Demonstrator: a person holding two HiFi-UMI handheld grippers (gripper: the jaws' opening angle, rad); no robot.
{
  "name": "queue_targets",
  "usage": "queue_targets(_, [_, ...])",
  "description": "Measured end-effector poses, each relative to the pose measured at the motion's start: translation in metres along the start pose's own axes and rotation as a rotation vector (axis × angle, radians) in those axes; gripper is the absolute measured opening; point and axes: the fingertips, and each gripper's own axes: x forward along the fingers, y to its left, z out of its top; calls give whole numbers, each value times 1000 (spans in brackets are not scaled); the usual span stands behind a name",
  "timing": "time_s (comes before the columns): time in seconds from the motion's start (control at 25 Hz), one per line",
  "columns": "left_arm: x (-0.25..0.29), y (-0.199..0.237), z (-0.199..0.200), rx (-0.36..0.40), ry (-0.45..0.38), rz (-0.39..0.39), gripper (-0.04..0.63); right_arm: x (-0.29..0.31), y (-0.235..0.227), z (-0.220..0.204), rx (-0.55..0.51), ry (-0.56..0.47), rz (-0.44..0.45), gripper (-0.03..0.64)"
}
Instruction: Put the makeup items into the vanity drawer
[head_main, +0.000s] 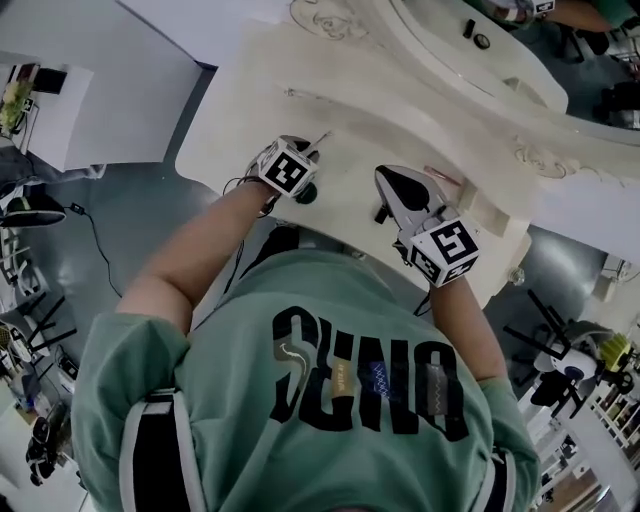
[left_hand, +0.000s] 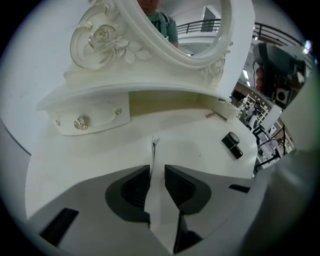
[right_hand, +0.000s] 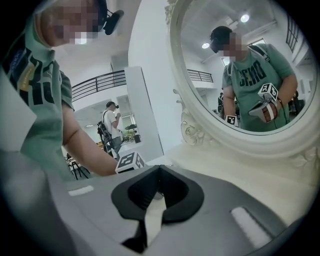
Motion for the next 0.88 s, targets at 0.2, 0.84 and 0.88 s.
queue_targets(0.2, [3,3,-3,18,11,22,64,-5,-3,-6,15,3,-13,11])
queue_targets(0.84, [-55,-41,52,80,-187,-94,8,-96,-17,9,15,-81,-162,11])
queue_targets(0.88, [-69,-53,64,91,-225,-113,8,-107,-21,14,15,-98,-180,11])
